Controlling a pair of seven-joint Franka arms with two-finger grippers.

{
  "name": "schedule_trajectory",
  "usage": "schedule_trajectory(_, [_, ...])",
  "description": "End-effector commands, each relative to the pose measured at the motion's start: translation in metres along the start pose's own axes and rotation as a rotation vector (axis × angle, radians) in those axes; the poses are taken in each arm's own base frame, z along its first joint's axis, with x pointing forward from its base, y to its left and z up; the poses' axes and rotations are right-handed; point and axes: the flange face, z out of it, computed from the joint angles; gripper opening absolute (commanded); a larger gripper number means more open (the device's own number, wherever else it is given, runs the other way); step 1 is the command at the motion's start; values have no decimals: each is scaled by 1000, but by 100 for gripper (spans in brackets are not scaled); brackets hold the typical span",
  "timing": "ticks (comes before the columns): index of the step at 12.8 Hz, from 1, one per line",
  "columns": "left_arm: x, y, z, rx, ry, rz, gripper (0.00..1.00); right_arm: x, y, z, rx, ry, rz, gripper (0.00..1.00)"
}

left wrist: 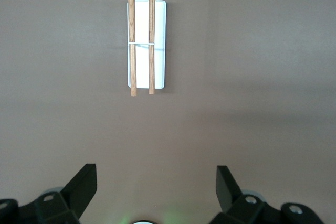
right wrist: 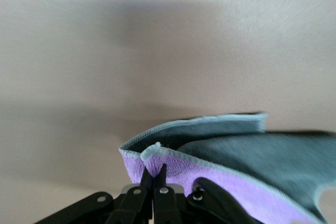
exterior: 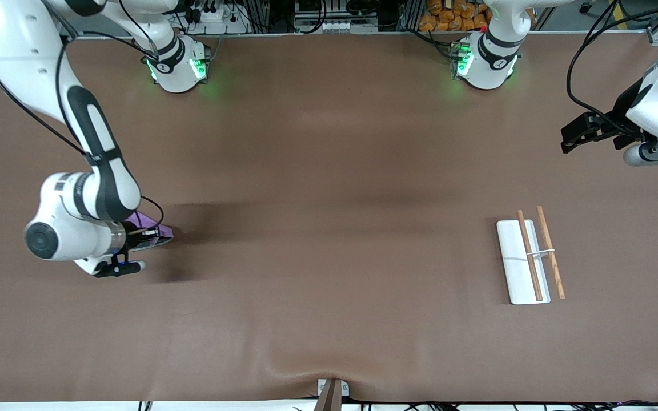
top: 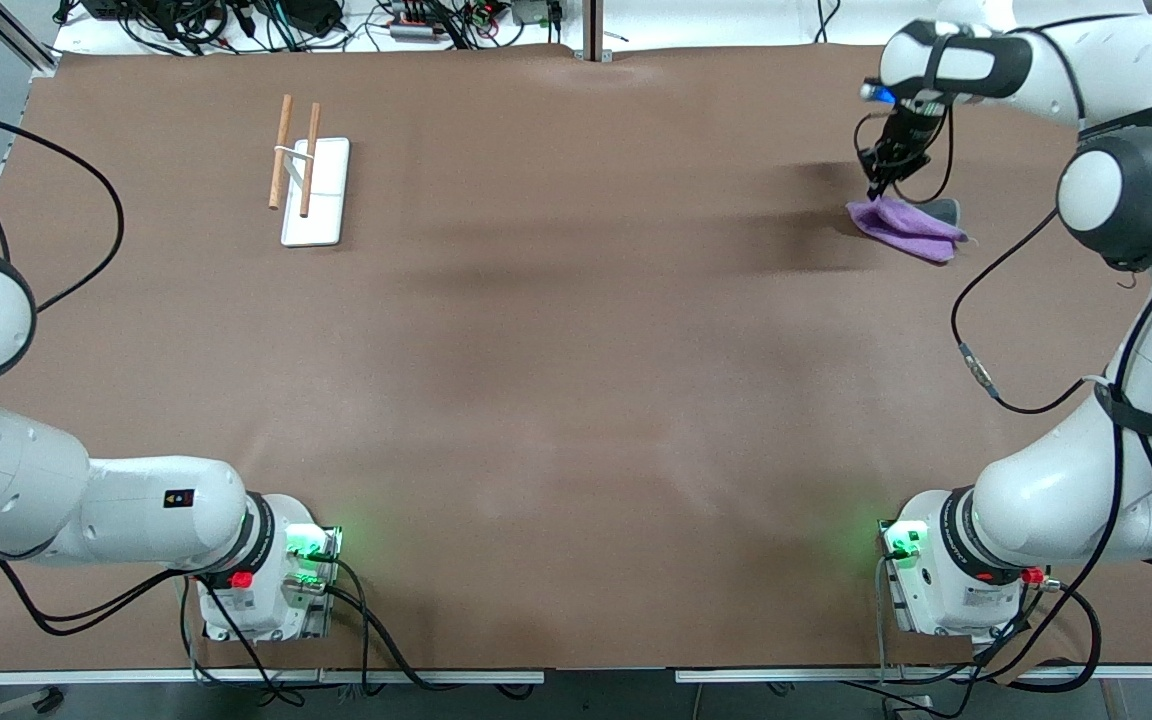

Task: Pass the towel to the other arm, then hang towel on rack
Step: 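Close the right gripper on the towel edge, then lift the towel with the right gripper while the left gripper approaches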

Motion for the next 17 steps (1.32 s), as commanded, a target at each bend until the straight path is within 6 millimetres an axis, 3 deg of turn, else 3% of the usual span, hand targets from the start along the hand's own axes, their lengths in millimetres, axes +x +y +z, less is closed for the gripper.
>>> schedule_trajectory(1, [0,3,-6,-4,8,1,100,-21,-48,-68,-1,37,-61,0])
schedule_trajectory(4, [-6,20,-11,-99,-2,20,100,-29,-121,-137,-14,53,-173,0])
schedule_trajectory(7, [-3,37,-14,-205,10,-29,100,-45,-219,-187,30,80,-325,0])
schedule_trajectory(8, [-1,50,-13,-257,15,-43,100,-50,-251,-195,31,103,-384,0])
schedule_trajectory(10, [12,80,7,-333,-19,-92,100,-67,-318,-198,27,133,-490,0])
schedule_trajectory(12, [20,126,27,-399,-54,-189,100,-90,-379,-209,20,173,-584,0])
schedule_trajectory(14, [25,172,58,-448,-141,-302,100,-100,-416,-213,56,230,-609,0])
schedule_trajectory(17, [28,220,90,-508,-223,-379,100,-113,-448,-206,110,224,-534,0])
